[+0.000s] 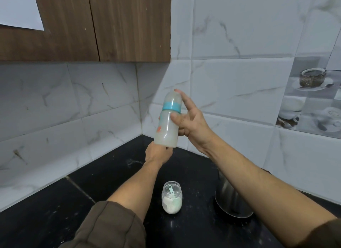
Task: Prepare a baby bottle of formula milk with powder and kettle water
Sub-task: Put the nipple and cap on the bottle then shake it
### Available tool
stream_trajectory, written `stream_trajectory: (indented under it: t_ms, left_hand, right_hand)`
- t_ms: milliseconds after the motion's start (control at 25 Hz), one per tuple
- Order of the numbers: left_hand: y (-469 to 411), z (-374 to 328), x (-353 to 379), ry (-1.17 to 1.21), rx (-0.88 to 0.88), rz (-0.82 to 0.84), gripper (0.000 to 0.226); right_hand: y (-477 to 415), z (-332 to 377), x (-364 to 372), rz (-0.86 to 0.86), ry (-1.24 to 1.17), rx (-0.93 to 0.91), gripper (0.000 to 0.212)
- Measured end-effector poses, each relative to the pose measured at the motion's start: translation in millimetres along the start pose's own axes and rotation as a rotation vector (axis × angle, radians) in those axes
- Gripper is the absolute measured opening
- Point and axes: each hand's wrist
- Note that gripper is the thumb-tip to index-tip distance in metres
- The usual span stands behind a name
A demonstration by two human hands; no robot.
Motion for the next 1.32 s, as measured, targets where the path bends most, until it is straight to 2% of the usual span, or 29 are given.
stream_trajectory:
  t_ms: [40, 120, 160, 240, 360, 400, 440, 520, 560, 600, 640, 760, 800, 840, 960, 1040, 1200, 1240, 1320]
  left_hand:
    - [-1, 1, -1, -0.031, 0.012, -0.005, 0.026]
    - [-2, 2, -2, -0.09, 0.037, -0.002, 0.031]
    - [-1, 3, -2, -0.098, 0.04, 0.0, 0.033]
    - [-1, 4, -1, -0.094, 0.037, 0.006, 0.033]
    - [0, 3, 5, -0.074, 0.031, 0.012, 0.027]
    - [0, 2, 5, -0.069, 0.029, 0.015, 0.025]
    - [0, 1, 3, -0.078, 0.034, 0.009, 0.025]
    - [-1, 0, 2, -0.093, 0.036, -0.002, 0.029]
    - [-1, 0, 2, -0.093, 0.035, 0.005, 0.03]
    - [-1, 0, 3, -0.093, 0.035, 0.014, 0.031]
    - [-1, 0, 5, -0.091, 0.031, 0.024, 0.03]
    - [-1, 4, 10, -0.033, 0.001, 0.023, 0.026]
    - [-1, 4, 9, -0.02, -0.006, 0.018, 0.026]
    - [0, 3, 7, -0.035, 0.007, 0.018, 0.026]
    - [0, 1, 1, -0.087, 0.019, 0.022, 0.034]
    - [-2, 1, 2, -0.093, 0.023, 0.016, 0.035]
    - [-2, -4, 6, -0.061, 0.025, 0.026, 0.033]
    - [-1, -6, 5, -0.058, 0.03, 0.023, 0.035]
    - [-2, -6, 4, -0.072, 0.036, 0.024, 0.04]
  right_hand:
    - [-1, 0, 0, -0.065, -0.066, -0.024, 0.08]
    - [-12, 4, 0, -0.332, -0.318, -0.093, 0.076]
    - [-17, 5, -1, -0.402, -0.424, -0.12, 0.076]
    - [-20, 7, 0, -0.342, -0.416, -0.098, 0.079]
    - [-9, 4, 5, -0.032, -0.075, -0.012, 0.077]
    - [-7, 3, 4, -0.004, -0.049, -0.018, 0.077]
    - [-8, 3, 5, -0.053, -0.1, -0.039, 0.077]
    - [-16, 6, 5, -0.265, -0.314, -0.082, 0.076]
    - [-20, 6, 4, -0.324, -0.383, -0.099, 0.076]
    - [-21, 6, 5, -0.315, -0.381, -0.093, 0.076]
    - [-19, 7, 5, -0.245, -0.309, -0.059, 0.077]
    - [-6, 7, 8, 0.101, 0.021, 0.06, 0.081]
    - [-5, 7, 6, 0.113, 0.037, 0.057, 0.083]
    - [-7, 7, 6, 0.034, -0.015, 0.025, 0.083]
    - [-27, 12, 0, -0.375, -0.379, -0.092, 0.073]
    - [-32, 13, -1, -0.373, -0.445, -0.091, 0.069]
    - [-16, 7, 7, 0.018, -0.048, 0.037, 0.076]
    - [-18, 7, 5, 0.002, -0.051, 0.017, 0.076]
    - [-32, 11, 4, -0.252, -0.224, -0.031, 0.076]
Point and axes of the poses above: each hand's wrist, its own y-axis away from the middle knuckle, its own x-axis out of the palm, z = x × y, and after that the axes turned 11 degrees about -y, right-handed
